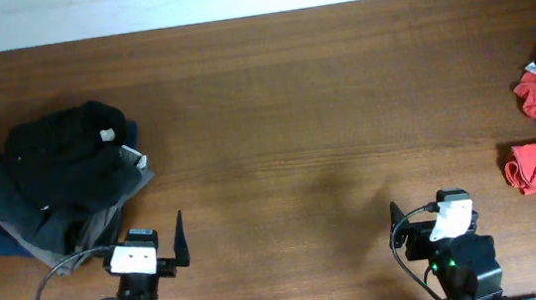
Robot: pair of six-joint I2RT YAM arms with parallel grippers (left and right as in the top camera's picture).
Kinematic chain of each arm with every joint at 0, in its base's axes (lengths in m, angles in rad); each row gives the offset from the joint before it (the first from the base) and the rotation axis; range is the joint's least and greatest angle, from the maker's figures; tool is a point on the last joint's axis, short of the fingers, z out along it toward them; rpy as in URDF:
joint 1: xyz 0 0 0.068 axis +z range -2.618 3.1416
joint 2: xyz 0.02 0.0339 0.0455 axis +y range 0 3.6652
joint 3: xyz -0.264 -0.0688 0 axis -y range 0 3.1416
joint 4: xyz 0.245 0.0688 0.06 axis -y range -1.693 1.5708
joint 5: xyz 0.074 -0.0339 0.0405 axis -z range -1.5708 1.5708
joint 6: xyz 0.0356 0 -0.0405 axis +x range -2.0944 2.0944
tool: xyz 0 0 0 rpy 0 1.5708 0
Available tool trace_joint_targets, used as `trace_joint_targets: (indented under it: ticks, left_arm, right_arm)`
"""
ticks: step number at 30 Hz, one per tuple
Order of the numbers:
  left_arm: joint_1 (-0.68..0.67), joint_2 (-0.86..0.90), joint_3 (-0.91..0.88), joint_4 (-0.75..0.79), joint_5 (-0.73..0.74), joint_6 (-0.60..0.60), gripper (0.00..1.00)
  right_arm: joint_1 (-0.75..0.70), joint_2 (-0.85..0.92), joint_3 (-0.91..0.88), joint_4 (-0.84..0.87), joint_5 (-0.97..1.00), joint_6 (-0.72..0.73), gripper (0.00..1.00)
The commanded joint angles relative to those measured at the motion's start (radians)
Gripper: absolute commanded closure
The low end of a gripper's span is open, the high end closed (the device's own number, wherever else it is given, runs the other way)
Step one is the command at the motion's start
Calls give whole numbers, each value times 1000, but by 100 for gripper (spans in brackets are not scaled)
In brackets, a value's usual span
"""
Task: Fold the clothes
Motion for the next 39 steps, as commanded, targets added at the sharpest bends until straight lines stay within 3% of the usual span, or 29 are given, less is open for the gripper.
trace_joint_targets:
  ticks: [1, 39]
  left_arm:
    - [-18, -16, -57, 56, 5, -12, 1]
    - [-43, -14, -89, 93, -5, -12, 1]
  right_arm:
    - [-7, -10, -8, 1, 2, -6, 1]
    - [-7, -10, -8, 1, 2, -6, 1]
